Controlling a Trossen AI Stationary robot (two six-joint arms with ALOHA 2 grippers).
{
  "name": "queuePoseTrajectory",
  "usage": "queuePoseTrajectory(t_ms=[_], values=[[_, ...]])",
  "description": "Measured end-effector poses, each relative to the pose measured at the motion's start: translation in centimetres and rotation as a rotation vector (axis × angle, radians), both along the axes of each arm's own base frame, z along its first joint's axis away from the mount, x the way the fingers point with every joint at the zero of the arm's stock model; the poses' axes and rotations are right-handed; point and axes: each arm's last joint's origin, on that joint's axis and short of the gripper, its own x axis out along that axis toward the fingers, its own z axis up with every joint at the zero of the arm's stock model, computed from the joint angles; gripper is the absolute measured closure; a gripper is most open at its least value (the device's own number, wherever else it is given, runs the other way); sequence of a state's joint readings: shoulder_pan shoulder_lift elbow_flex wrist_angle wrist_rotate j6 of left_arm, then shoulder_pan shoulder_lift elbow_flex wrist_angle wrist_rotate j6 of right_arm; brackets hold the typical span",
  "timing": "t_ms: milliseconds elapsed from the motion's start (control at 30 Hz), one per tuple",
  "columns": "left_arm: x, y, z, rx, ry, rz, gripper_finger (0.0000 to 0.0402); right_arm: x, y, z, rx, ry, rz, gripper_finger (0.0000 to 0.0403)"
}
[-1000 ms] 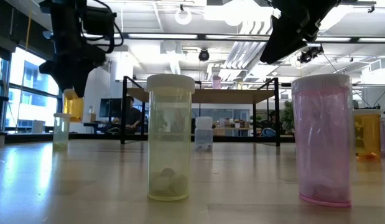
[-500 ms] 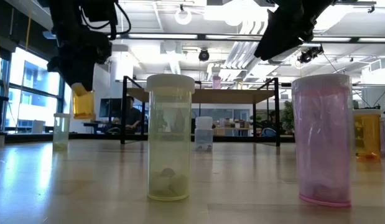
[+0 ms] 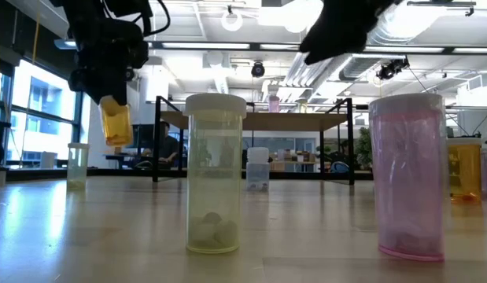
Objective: Pick and place medicine bottles onto shelf by color
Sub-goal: Put the top orange pill bottle on the shelf
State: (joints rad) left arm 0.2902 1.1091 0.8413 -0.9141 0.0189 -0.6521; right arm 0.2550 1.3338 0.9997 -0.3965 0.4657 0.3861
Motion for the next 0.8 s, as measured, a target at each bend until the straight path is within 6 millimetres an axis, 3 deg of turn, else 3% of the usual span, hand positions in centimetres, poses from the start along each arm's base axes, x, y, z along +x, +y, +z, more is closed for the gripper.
queuePoseTrajectory(t_ms=[300, 600, 800], values=[[0.2, -0.2, 0.3, 0.003, -0.01, -0.013, 0.0196, 1.7, -1.8, 1.6, -0.056, -0.154, 0.131, 0.0137], [0.9, 0.0, 2.9, 0.05, -0.09, -0.045, 0.0196, 2.7, -4.5, 3.5, -0.205, -0.316, 0.141, 0.013], [1.1, 0.2, 3.9, 0.09, -0.109, -0.045, 0.0196, 3.0, -6.0, 5.1, -0.208, -0.395, 0.119, 0.013]])
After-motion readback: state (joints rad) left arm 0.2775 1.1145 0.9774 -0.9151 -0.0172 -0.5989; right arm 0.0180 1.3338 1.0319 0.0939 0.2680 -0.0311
